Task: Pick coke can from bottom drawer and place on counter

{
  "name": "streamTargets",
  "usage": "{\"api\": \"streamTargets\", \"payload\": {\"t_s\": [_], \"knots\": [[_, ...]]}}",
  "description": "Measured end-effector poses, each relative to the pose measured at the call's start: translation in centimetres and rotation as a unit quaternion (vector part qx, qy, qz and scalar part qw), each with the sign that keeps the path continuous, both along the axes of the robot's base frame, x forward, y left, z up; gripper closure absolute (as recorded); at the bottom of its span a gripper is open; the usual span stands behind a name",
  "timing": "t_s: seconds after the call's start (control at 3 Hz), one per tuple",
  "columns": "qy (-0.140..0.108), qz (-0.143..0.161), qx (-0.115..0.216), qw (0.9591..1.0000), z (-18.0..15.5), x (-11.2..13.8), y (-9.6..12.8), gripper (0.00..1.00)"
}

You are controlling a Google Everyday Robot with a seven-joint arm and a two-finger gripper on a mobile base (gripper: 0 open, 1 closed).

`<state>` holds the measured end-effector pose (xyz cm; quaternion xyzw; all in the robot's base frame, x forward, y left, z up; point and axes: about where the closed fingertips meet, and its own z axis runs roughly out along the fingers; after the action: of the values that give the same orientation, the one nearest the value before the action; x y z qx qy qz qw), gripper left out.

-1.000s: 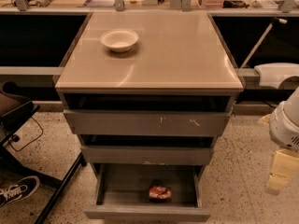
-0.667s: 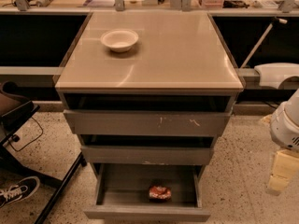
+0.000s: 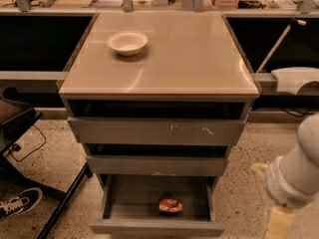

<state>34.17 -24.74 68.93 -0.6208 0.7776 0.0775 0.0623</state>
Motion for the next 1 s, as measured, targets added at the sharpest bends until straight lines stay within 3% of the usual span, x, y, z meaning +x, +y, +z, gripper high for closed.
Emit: {"api": "streamTargets", "payload": {"t_s": [0.33,0.67,1.0], "knots": [[0.04,0.0,0.079,0.9961,-9.8,-5.2,3.1,0.0],[0.071,-0.017,0.143,0.9869,-18.5,-8.7,6.7,0.0],[0.06,-0.047,0.2,0.977,-24.4,-7.6,10.3,0.0]]}}
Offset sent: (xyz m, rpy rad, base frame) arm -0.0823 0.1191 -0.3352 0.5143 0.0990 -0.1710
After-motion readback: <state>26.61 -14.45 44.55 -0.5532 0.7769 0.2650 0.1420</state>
